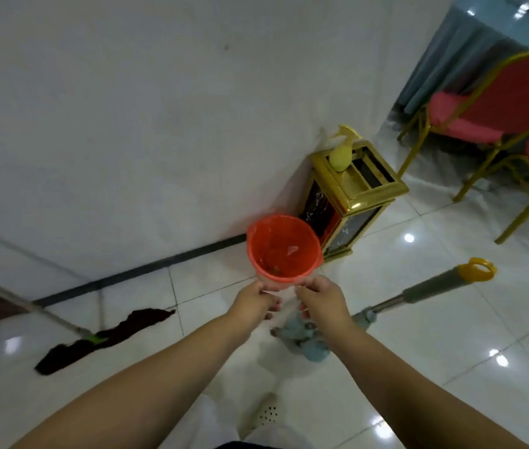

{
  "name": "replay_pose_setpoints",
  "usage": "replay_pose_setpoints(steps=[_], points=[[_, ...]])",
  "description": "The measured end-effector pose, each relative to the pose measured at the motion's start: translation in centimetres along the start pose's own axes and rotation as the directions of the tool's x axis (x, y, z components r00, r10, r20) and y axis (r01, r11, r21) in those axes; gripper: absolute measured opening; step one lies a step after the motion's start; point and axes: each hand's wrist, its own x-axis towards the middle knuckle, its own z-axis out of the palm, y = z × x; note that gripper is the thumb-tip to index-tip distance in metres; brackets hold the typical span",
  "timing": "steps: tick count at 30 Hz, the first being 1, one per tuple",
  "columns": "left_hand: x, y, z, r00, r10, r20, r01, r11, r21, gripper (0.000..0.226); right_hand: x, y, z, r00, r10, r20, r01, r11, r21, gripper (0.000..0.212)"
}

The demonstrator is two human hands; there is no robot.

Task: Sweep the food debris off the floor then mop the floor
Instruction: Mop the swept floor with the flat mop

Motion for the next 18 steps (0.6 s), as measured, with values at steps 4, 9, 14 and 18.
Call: replay_pose_setpoints(steps=[4, 9, 14, 18], points=[[-0.3, -1.2, -8.1, 0.977, -0.011, -0.213, -0.023, 0.987, -0.161, 0.022, 0.3, -4.1, 5.9, 0.985, -0.077, 0.153, 0.087, 0.994, -0.063, 0.012], [-0.5, -3.4, -20.5, 0.901, -0.087, -0.424, -0.092, 0.919, -0.384, 0.018, 0.3, -9.8, 15.1, 0.948, -0.077, 0.31, 0.101, 0.993, -0.062, 0.013], [-1.7, -4.8, -34.3, 0.789, -0.122, -0.603, -0.259, 0.824, -0.505, 0.006, -1.1, -16.0, 27.0, 0.913, -0.083, 0.399, 0.122, 0.99, -0.075, 0.014], [-2.6, -5.8, -45.8, 0.669, -0.166, -0.724, -0.365, 0.776, -0.515, 0.012, -2.4, -20.8, 36.4, 0.871, -0.101, 0.48, 0.172, 0.98, -0.105, 0.016]])
